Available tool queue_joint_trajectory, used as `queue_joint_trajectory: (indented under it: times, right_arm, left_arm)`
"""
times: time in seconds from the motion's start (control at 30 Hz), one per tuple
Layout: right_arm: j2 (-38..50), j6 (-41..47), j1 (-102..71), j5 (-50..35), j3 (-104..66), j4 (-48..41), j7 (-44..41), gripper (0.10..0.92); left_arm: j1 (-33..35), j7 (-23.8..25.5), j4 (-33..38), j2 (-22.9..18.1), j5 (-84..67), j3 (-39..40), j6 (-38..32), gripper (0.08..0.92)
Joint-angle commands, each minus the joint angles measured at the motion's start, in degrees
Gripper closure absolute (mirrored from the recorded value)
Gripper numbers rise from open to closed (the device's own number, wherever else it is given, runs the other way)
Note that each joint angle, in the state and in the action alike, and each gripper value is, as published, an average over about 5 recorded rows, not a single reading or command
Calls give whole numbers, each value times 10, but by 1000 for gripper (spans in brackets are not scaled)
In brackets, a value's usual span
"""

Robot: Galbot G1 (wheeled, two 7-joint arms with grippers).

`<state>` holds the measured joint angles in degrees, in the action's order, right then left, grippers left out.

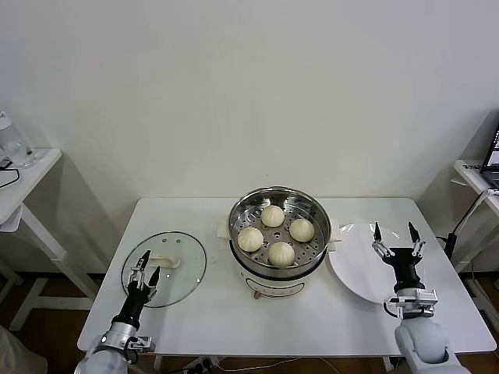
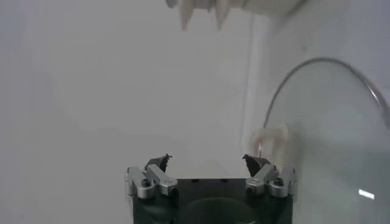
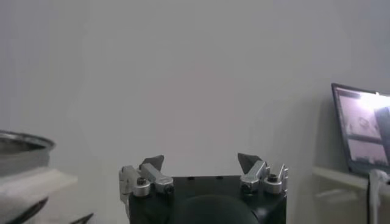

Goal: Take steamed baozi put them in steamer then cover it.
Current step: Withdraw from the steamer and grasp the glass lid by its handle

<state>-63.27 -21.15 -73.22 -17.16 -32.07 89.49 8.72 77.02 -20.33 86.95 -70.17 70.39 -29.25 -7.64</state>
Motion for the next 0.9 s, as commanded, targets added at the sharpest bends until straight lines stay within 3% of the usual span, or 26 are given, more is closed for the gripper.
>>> queue_joint_trajectory:
  times: [0.03,0.9]
  right_arm:
    - [-20,-3,-21,13,-14,0,3,203]
    - [-30,-11,-14,42,-11,-9,-1,203]
  left_arm:
    - [-43,-28,-60,-7,69,1,-4,177]
    - [-98,-16,-105,-24,93,12,18,177]
